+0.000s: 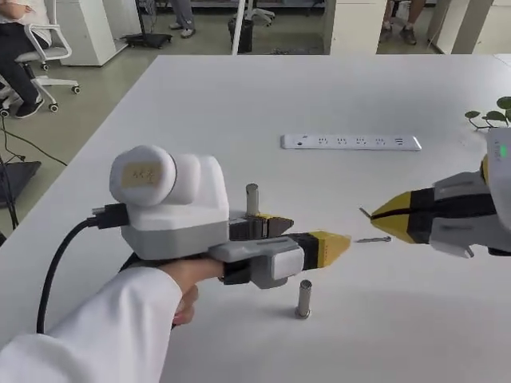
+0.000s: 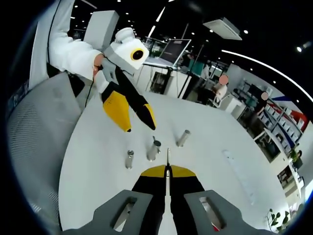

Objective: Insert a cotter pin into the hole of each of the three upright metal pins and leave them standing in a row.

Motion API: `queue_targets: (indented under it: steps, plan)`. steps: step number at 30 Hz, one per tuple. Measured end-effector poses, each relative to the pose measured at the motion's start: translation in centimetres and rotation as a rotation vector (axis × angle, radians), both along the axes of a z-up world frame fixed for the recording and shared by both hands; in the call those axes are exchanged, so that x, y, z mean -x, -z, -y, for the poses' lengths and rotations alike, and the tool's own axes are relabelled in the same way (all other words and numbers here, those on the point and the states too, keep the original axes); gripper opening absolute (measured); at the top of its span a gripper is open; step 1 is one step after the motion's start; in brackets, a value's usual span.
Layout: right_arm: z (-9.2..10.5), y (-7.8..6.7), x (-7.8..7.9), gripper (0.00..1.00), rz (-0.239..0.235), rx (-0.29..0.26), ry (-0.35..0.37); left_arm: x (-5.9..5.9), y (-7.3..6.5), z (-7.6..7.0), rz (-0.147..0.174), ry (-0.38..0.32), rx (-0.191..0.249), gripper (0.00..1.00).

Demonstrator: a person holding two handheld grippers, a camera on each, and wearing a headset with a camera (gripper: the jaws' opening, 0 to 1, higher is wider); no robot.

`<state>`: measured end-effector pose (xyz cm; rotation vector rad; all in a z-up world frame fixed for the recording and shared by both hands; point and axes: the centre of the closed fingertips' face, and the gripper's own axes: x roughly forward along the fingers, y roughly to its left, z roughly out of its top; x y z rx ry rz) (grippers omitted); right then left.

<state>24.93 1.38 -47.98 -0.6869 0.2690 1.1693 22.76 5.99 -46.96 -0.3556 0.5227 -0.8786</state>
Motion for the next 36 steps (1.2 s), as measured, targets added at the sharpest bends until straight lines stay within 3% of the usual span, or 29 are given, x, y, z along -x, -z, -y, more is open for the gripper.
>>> queue_targets:
  steps: [8,12,14,25,36]
  plan:
    - [-1.0,-0.6,1.9,0.00,0.040,-0.016,-0.020,0.4,0.1,1.5,-0.026,0.057,0.006,0.30]
    - [-1.5,-0.7,2.8,0.00,0.033,-0.024,-0.036,0.6,0.1,1.9,-0.061,0.067,0.020,0.26]
    - [-1.5,-0.3,3.1,0.00,0.045,0.008,-0.050,0.6,0.2,1.9,-0.071,0.069,0.022,0.24]
    - [-1.1,0.8,3.6,0.00,0.059,0.063,-0.077,1.0,0.9,2.2,-0.113,0.085,0.006,0.12]
    - [-1.5,1.0,4.5,0.00,0.088,0.117,-0.117,1.3,1.2,2.6,-0.126,0.107,-0.011,0.06]
